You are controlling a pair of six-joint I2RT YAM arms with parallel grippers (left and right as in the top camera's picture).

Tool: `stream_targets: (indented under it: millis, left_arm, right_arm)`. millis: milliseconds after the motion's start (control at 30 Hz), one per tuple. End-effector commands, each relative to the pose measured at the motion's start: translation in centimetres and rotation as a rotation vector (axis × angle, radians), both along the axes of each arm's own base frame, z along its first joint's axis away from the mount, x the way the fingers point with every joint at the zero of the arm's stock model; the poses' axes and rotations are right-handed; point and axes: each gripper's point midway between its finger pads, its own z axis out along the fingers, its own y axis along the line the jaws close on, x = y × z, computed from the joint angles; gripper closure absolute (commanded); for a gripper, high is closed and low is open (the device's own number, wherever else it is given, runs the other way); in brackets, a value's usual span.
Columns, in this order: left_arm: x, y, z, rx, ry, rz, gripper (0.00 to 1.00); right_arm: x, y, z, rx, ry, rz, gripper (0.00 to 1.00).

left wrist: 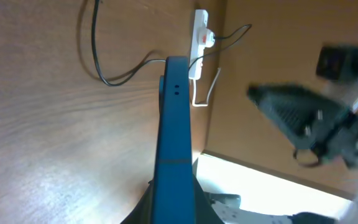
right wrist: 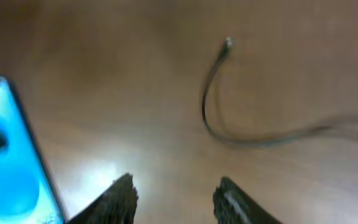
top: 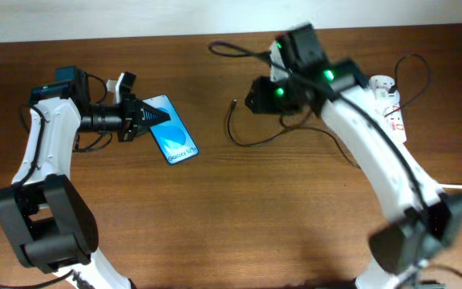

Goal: Plug charger to phone and switch on socket
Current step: 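Release the right gripper and move it to the black cable plug, then grasp the USB-C plug with the right gripper and lift it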

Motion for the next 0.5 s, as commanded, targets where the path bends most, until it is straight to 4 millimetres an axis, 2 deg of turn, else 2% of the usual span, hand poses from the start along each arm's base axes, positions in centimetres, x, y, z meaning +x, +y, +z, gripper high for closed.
stream_targets:
  millis: [0, 67, 100, 133, 267, 400, 467]
  left_arm:
    - [-0.2, -0.4, 1.5, -0.038, -0.044, -0.008, 1.0]
    - [-0.2, -0.3, 1.5, -0.038, -0.044, -0.008, 1.0]
    - [-0.2, -0.4, 1.5, -0.038, -0.044, -0.008, 1.0]
    - [-0.2, -0.4, 1.5, -0.038, -0.044, -0.008, 1.0]
    - [-0.2, -0.3, 1.5, -0.037, -0.044, -0.008, 1.0]
    - [-0.2, -0.4, 1.5, -0.038, -0.044, -0.008, 1.0]
    - [-0.2, -0.3, 1.5, -0.037, -0.044, -0.008, 1.0]
  right_arm:
    - [5.2, 1.8, -2.7, -0.054, 0.02, 0.005, 0.55]
    - [7.5, 2.8, -5.6, -0.061, 0.048, -0.001, 0.57]
    - [8.4, 3.1, -8.2, -0.07, 0.079, -0.014, 0.58]
    - [8.7, 2.9, -10.7, -0.094, 0.122, -0.054, 0.59]
    - [9.1, 3.3, -15.7, -0.112, 0.189, -0.071, 0.63]
    - [9.7, 4.3, -17.7, -0.109, 0.182, -0.07, 0.67]
    - [10.2, 4.0, -18.7, -0.14, 0.175, -0.133, 0.67]
